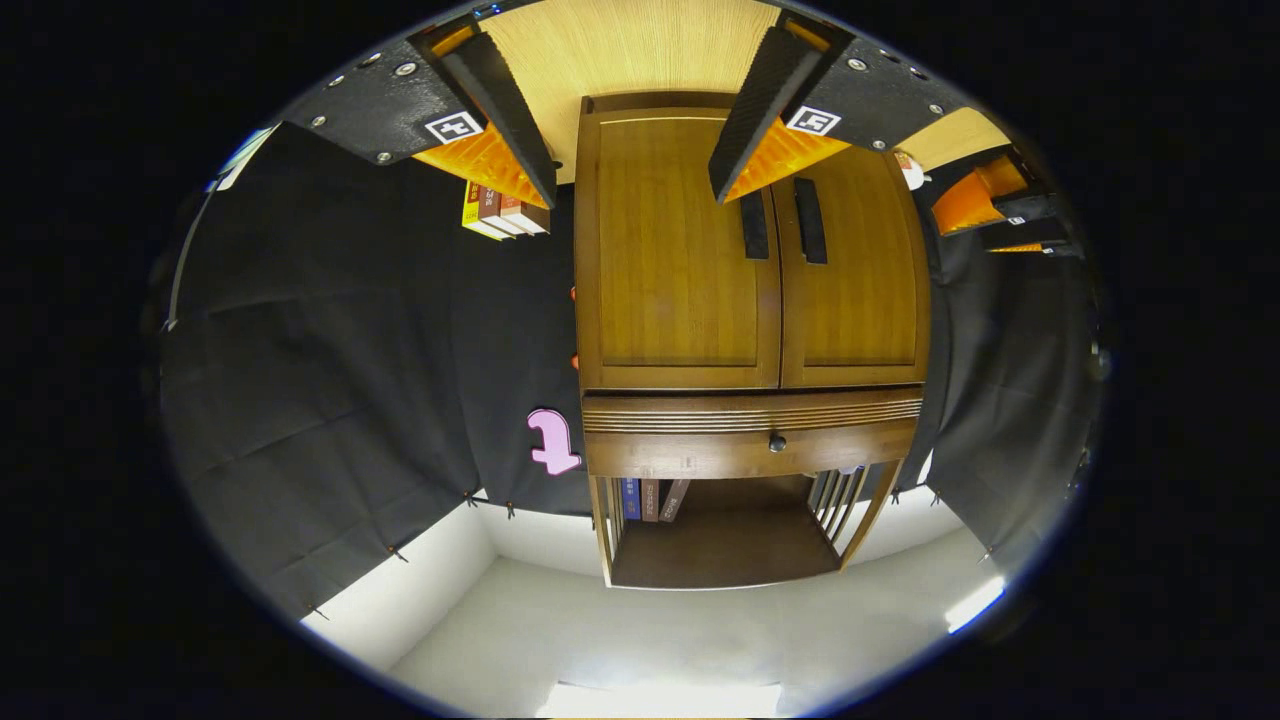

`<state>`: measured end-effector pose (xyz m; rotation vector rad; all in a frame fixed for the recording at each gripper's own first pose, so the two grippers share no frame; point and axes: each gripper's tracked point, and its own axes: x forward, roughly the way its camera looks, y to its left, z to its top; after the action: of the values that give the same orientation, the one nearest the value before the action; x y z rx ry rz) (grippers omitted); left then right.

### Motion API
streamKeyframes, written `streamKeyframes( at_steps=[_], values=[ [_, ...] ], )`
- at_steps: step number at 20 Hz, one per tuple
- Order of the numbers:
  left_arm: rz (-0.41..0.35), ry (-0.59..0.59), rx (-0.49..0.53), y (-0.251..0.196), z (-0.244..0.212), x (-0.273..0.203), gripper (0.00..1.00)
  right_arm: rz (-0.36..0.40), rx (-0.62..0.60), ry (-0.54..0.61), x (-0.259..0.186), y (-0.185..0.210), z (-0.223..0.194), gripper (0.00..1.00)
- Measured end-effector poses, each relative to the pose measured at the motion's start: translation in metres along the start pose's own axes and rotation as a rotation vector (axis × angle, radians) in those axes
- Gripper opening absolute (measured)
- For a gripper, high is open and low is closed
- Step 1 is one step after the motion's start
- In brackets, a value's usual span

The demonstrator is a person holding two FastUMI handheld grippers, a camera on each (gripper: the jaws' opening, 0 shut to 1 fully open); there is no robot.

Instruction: Open the right door of the double-door shoe cabinet with the right hand, and open the left door with the left hand.

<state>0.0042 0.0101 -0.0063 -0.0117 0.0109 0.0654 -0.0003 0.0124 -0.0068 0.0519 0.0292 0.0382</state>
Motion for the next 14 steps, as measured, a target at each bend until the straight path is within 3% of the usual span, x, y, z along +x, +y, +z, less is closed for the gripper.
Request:
streamKeyframes(
  at_steps=[9, 14],
  values=[
    [0.018, 0.006, -0.005, 0.007, -0.002, 0.000, 0.95, 0.027, -0.044, -0.002, 0.015, 0.000, 0.006, 0.94],
    [0.033, -0.010, -0.009, 0.015, 0.002, -0.001, 0.95, 0.110, -0.054, -0.016, 0.076, 0.037, 0.015, 0.94]
  ],
)
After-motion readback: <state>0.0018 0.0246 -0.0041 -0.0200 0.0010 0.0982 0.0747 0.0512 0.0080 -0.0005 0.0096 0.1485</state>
